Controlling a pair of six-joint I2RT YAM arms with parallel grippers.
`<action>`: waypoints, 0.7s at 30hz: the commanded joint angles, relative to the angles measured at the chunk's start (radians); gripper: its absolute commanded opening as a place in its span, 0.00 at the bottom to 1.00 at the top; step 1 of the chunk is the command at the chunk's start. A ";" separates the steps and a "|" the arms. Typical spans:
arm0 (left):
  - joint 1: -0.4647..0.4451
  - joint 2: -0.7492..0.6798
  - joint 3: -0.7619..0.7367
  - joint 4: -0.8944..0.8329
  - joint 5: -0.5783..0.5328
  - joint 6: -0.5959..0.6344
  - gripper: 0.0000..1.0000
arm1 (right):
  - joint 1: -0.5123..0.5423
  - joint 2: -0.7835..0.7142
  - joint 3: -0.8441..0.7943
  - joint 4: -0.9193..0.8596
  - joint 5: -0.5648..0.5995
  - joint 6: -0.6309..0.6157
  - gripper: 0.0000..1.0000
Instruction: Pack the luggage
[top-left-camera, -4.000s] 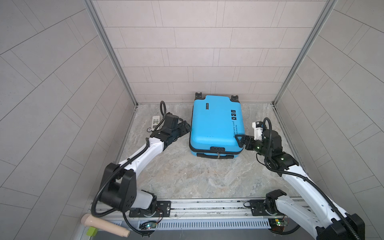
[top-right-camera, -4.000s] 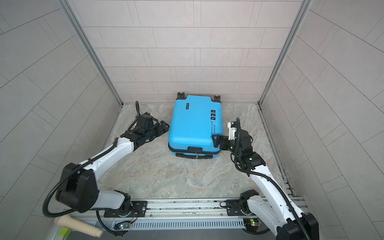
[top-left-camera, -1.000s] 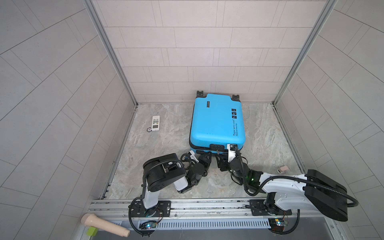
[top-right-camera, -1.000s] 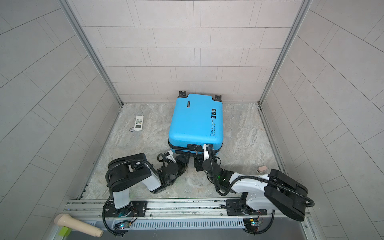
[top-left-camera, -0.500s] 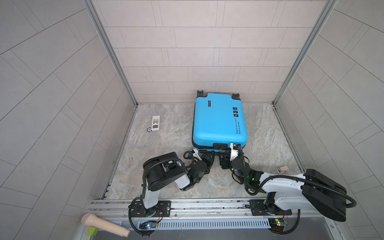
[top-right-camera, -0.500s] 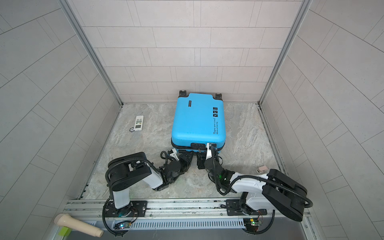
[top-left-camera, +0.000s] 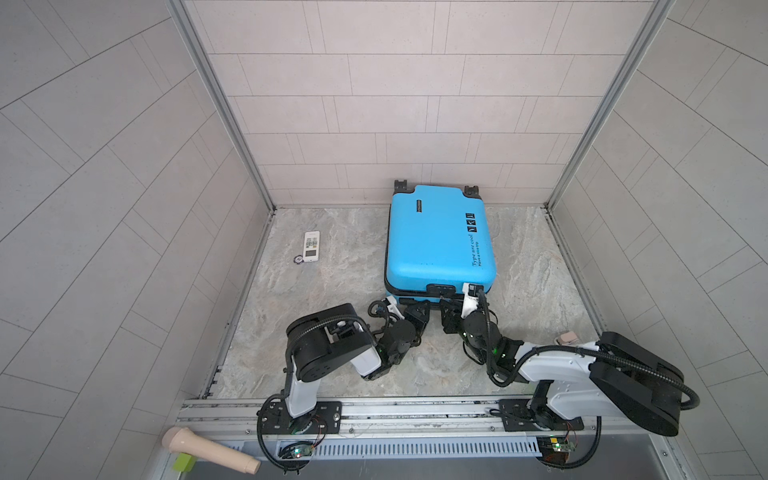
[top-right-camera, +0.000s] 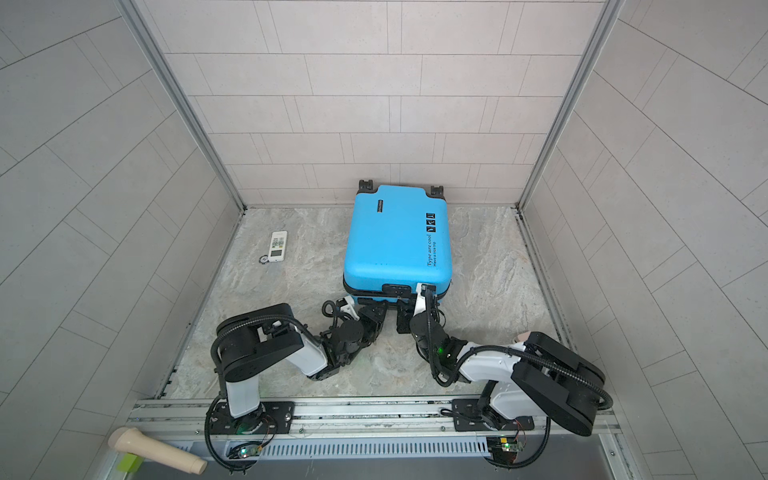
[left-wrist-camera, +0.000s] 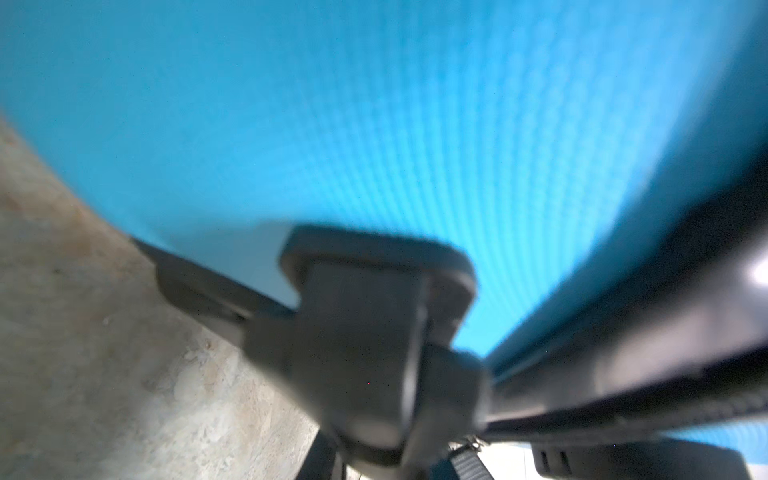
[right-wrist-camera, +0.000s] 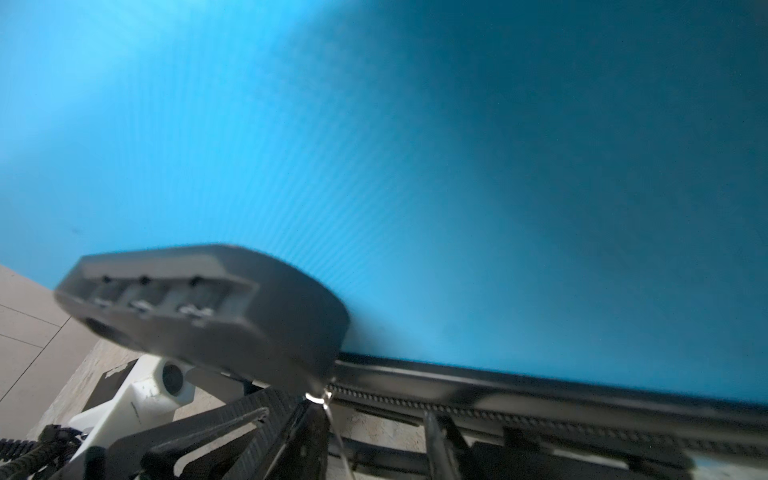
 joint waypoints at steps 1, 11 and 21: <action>-0.034 -0.001 0.033 0.050 0.079 0.103 0.00 | -0.009 0.064 0.032 0.027 -0.050 0.017 0.36; -0.035 0.002 0.030 0.051 0.085 0.096 0.00 | -0.008 0.163 0.085 0.110 -0.088 0.036 0.21; -0.035 0.005 0.020 0.052 0.069 0.088 0.00 | -0.016 0.120 0.065 0.068 -0.075 0.046 0.00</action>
